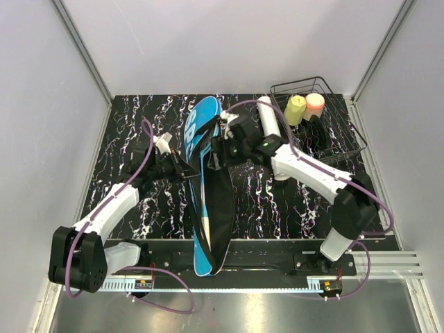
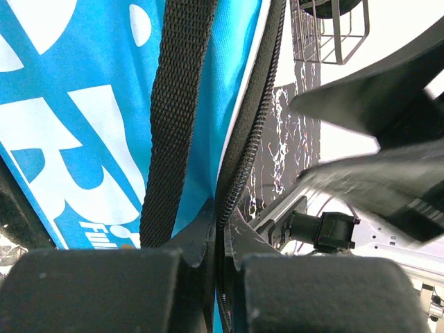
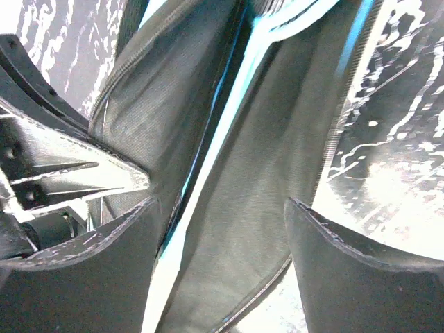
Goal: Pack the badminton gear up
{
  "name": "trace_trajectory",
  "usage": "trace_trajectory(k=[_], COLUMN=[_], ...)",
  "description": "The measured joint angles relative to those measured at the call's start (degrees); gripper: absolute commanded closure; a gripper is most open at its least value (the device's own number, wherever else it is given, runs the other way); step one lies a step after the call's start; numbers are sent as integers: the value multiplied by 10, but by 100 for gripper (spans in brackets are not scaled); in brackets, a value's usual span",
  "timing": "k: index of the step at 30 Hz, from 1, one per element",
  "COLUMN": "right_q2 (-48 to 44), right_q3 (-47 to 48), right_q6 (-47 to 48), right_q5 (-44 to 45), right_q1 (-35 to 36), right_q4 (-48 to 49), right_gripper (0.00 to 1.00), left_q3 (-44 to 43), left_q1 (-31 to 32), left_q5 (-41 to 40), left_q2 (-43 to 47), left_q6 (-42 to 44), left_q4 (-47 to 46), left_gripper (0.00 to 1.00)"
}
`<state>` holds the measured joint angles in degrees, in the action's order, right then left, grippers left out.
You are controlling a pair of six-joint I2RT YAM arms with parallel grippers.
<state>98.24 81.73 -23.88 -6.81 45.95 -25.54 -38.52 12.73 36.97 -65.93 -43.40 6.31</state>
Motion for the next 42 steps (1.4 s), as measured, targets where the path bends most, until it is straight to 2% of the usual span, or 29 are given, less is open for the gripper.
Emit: trace_trajectory(k=[4, 7, 10, 12, 14, 15, 17, 18, 20, 21, 24, 26, 27, 28, 29, 31, 32, 33, 36, 42], right_q2=[-31, -11, 37, 74, 103, 120, 142, 150, 153, 153, 143, 125, 116, 104, 92, 72, 63, 54, 40, 31], right_q3=[-6, -12, -12, -10, -10, -6, 1, 4, 5, 4, -4, -22, -31, -40, -49, -62, -68, -74, -86, -108], right_q6=[18, 33, 50, 57, 60, 58, 57, 50, 40, 30, -6, -35, -49, -65, -83, -113, -131, -148, -195, -284], right_q5=[-50, -85, -107, -129, -146, -159, -177, -187, -200, -205, -216, -217, -218, -220, -223, -225, -225, -224, -221, -206], right_q1=[-73, -130, -145, -141, -137, -136, -134, -134, -134, -134, -134, -134, -134, -134, -134, -134, -134, -134, -134, -134], right_q4=[-4, 5, 18, 27, 38, 42, 52, 62, 73, 81, 112, 131, 139, 146, 154, 168, 180, 190, 214, 251], right_gripper=[18, 18, 18, 22, 29, 41, 55, 67, 77, 87, 99, 100, 100, 100, 100, 100, 100, 100, 100, 100], left_q3=[0, 0, 0, -2, -2, -3, -4, -5, -7, -8, -16, -25, -30, -36, -45, -63, -74, -82, -105, -131], left_q1=[0, 0, 0, 0, 0, 0, 0, 0, 0, 0, 2, 7, 12, 18, 28, 46, 58, 67, 94, 149], left_q5=[3, 4, 4, 5, 5, 5, 5, 6, 6, 6, 3, -2, -5, -10, -16, -30, -38, -45, -66, -135], left_q2=[-5, -7, -7, -7, -7, -7, -7, -7, -7, -7, -7, -9, -12, -15, -20, -30, -34, -36, -37, -37], left_q6=[0, 1, 3, 5, 8, 9, 12, 14, 18, 20, 36, 49, 57, 62, 70, 83, 88, 93, 107, 138], left_q4=[-2, -2, 0, 2, 4, 6, 8, 10, 15, 17, 33, 49, 55, 63, 73, 88, 92, 94, 99, 115], left_gripper=[100, 100, 100, 100, 100, 100, 100, 100, 100, 100, 100, 100, 97, 83, 74, 50, 43, 32, 19, 11])
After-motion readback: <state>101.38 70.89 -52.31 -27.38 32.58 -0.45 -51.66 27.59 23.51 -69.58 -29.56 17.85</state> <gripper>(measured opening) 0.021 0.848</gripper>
